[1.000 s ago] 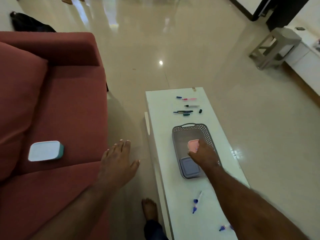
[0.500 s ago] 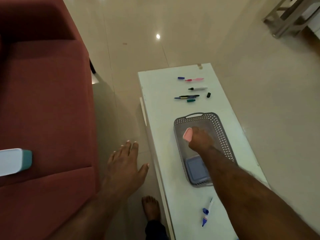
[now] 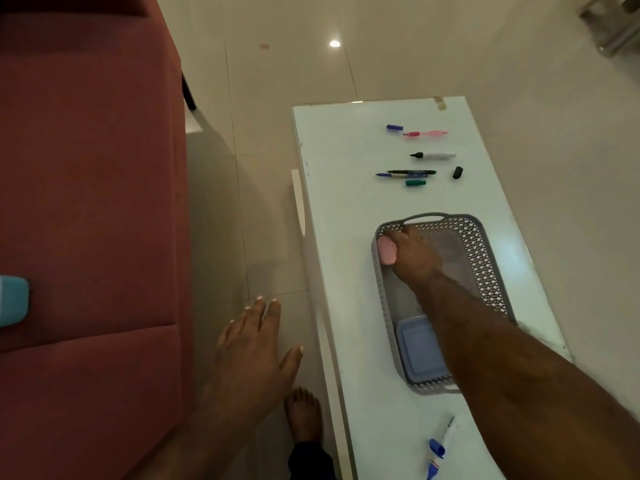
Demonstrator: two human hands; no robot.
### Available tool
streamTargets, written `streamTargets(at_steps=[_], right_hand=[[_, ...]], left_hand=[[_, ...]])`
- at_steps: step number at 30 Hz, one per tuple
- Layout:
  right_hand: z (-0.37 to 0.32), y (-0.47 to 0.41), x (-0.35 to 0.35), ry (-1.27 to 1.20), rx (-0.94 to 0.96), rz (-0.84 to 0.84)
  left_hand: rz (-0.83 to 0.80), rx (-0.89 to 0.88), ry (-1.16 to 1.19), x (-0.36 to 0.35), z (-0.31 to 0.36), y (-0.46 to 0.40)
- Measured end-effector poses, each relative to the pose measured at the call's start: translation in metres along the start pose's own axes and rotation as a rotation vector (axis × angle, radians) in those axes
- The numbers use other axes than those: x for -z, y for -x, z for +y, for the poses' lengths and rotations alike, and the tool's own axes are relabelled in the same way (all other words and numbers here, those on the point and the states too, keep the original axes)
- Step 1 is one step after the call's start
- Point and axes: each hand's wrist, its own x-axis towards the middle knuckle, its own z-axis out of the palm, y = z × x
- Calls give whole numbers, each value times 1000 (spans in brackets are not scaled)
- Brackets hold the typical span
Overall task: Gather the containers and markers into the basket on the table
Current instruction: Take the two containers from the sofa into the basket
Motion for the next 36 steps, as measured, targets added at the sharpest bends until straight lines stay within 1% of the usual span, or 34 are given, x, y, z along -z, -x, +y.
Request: streamTargets(at_steps=[3, 6, 11, 15, 17, 20, 22, 23, 25, 28, 29, 30, 32, 36], right_hand=[[4, 2, -7, -83, -79, 57], [4, 6, -6, -113, -137, 118], [7, 13, -4, -203, -205, 154], [2, 33, 2, -286, -262, 198], [-11, 45, 9, -293, -188, 299], [-39, 51, 15, -218, 43, 448], [-71, 53, 25, -273, 147, 503], [-91, 56, 32, -323, 191, 500], [-132, 60, 43, -385, 278, 455], [-198, 66, 53, -377, 477, 378], [-220, 68, 53, -368, 530, 339], [-241, 68, 53, -363, 564, 280], [-286, 71, 48, -359, 622, 125], [-373, 80, 23, -344, 657, -137]], left_hand=[[10, 0, 12, -2, 0, -4], [32, -12, 24, 0, 0, -9], [28, -19, 19, 3, 1, -9], [10, 16, -13, 10, -2, 2], [13, 46, -30, 21, -6, 9], [23, 104, -56, 36, -20, 16], [23, 164, -74, 52, -29, 24], [28, 187, -67, 60, -35, 28], [94, 220, -55, 73, -50, 32], [200, 308, -32, 94, -80, 38], [204, 346, -27, 98, -91, 38], [199, 380, -20, 102, -104, 37], [255, 451, -1, 111, -137, 36], [325, 590, -2, 126, -222, 32]])
